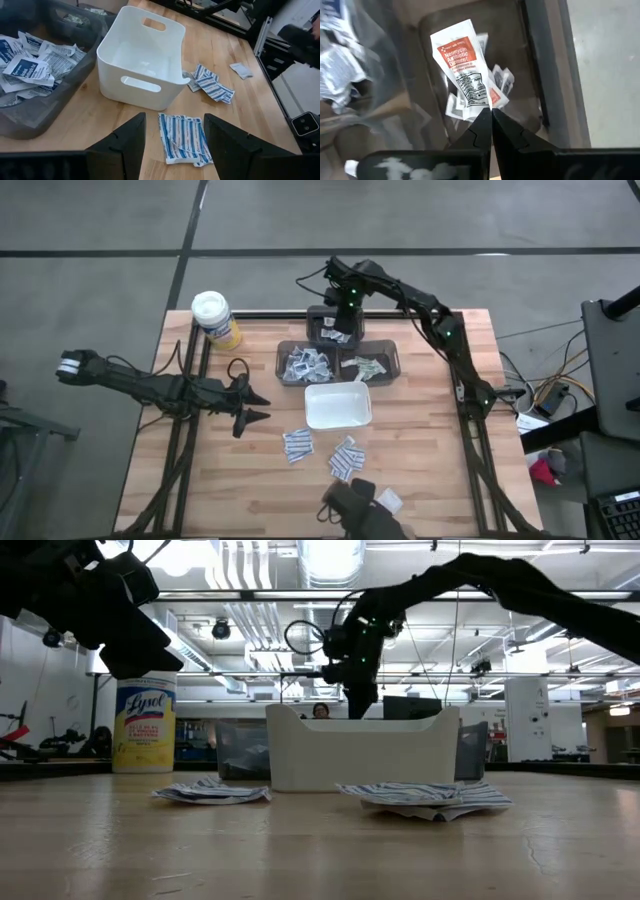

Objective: Pick & Place First Aid Supplies
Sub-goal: Put the ointment pack into the top black bin, then put the blue bandage into the white bin

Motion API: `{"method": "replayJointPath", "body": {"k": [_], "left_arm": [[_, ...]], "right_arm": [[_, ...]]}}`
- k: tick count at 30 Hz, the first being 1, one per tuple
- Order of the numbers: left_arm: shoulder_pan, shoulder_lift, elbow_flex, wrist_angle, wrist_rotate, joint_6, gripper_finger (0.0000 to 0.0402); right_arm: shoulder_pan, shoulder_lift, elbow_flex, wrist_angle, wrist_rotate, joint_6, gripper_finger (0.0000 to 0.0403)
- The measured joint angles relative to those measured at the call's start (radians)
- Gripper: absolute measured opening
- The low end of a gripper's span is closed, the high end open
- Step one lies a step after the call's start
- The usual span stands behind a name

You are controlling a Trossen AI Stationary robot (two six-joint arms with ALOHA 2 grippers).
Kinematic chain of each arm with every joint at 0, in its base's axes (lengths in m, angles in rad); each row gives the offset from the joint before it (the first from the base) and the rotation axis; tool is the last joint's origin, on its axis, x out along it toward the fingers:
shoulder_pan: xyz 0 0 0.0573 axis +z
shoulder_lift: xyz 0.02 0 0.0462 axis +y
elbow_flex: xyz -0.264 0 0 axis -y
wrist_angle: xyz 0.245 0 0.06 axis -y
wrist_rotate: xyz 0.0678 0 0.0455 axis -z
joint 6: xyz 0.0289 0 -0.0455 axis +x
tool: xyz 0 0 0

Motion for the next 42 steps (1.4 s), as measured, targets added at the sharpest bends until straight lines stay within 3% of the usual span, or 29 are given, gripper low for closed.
{"method": "replayJointPath", "body": {"k": [30,42], "left_arm": [[0.000,0.000,0.000,0.000,-0.007,-0.007,0.0197],[0.000,0.000,0.000,-0.001,-0.007,-0.006,0.0197]], "right_arm": [[-0.011,0.080,-0.015,-0.037,0.002,0.003,0.0010],[-0.011,0.057,-0.014,-0.052,0.005,0.021,0.0088]]}}
